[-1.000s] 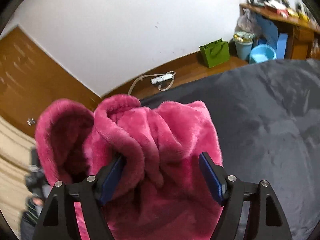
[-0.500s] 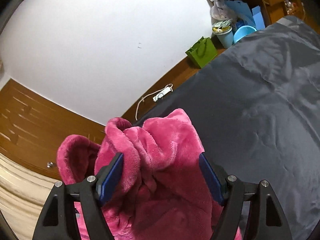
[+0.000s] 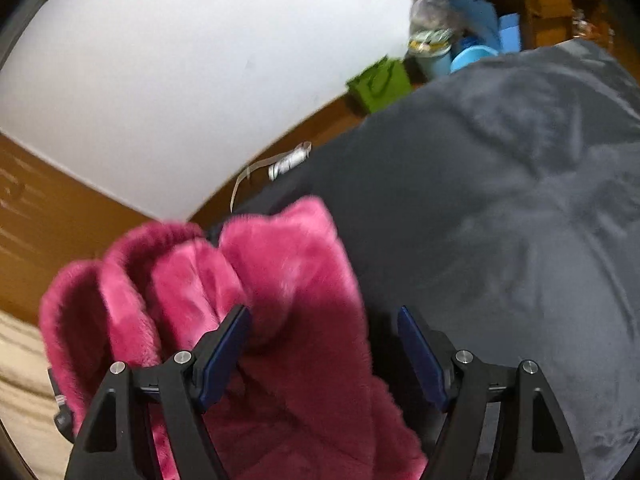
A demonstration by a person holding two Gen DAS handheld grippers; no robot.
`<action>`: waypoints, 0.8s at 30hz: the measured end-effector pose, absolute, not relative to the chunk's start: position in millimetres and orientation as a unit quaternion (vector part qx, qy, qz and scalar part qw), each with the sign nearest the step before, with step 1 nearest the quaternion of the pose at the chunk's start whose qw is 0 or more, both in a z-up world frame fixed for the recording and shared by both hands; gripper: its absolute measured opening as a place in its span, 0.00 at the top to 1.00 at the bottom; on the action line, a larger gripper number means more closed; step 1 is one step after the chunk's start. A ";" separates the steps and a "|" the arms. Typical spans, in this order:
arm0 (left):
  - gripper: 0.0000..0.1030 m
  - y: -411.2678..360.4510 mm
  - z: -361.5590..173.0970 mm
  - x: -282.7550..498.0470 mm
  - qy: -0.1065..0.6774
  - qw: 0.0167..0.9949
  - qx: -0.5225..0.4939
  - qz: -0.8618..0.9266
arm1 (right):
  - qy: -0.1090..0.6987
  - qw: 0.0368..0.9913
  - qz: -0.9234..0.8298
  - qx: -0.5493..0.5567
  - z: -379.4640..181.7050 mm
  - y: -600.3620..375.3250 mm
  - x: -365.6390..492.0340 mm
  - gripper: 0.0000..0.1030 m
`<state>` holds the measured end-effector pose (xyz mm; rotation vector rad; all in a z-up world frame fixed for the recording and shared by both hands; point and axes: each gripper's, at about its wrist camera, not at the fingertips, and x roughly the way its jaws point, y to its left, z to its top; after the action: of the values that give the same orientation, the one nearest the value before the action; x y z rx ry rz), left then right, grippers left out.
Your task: Fold clothes
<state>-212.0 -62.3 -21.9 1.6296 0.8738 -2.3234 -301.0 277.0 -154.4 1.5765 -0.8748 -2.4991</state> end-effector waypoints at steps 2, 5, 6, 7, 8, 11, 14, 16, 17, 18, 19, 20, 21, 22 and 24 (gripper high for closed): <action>0.00 -64.2 -28.3 -209.0 0.307 0.070 0.556 -0.770 | -0.284 0.033 -0.803 0.523 -162.5 270.4 -303.2 0.25; 0.00 -54.0 -36.6 -204.5 0.317 0.036 0.566 -0.761 | -0.292 0.039 -0.792 0.535 -171.9 266.2 -303.4 0.25; 0.00 -47.3 -38.6 -204.9 0.308 0.032 0.571 -0.760 | -0.290 0.042 -0.788 0.541 -173.7 264.8 -303.6 0.25; 0.00 -42.8 -38.7 -205.8 0.294 0.031 0.574 -0.763 | -0.287 0.046 -0.787 0.544 -174.3 263.6 -303.6 0.25; 0.00 -37.8 -38.8 -206.8 0.279 0.028 0.578 -0.766 | -0.281 0.049 -0.787 0.547 -174.3 262.4 -303.4 0.25; 0.01 -27.6 -40.5 -208.0 0.268 0.013 0.587 -0.763 | -0.258 0.058 -0.789 0.555 -172.9 257.7 -302.5 0.25; 0.01 -13.5 -43.1 -204.0 0.277 -0.028 0.599 -0.751 | -0.233 0.073 -0.789 0.563 -172.7 249.3 -300.8 0.25; 0.01 12.2 -45.0 -198.2 0.254 -0.071 0.620 -0.739 | -0.218 0.085 -0.780 0.580 -178.1 239.9 -299.7 0.25; 0.01 26.4 -45.3 -196.6 0.235 -0.091 0.631 -0.734 | -0.208 0.091 -0.777 0.587 -179.5 234.7 -298.4 0.25; 0.01 38.9 -44.8 -195.3 0.214 -0.103 0.638 -0.733 | -0.196 0.095 -0.777 0.590 -179.0 230.0 -296.9 0.25; 0.01 50.5 -43.6 -189.3 0.194 -0.108 0.640 -0.736 | -0.188 0.099 -0.776 0.593 -178.8 226.8 -295.2 0.25; 0.01 61.1 -41.3 -181.0 0.173 -0.108 0.640 -0.741 | -0.183 0.102 -0.774 0.597 -179.4 225.0 -292.7 0.25; 0.01 68.5 -39.2 -173.3 0.159 -0.107 0.639 -0.745 | -0.178 0.108 -0.771 0.601 -180.3 223.4 -289.7 0.25; 0.01 71.8 -37.5 -166.5 0.155 -0.104 0.638 -0.747 | -0.172 0.112 -0.769 0.605 -181.3 222.6 -286.0 0.25; 0.01 74.0 -38.3 -149.2 0.161 -0.100 0.643 -0.742 | -0.160 0.121 -0.767 0.609 -183.2 222.4 -277.2 0.25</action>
<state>-149.2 74.0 -38.3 2.1583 0.5414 -2.4934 -277.2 222.4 -183.2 1.7795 -0.4675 -2.2394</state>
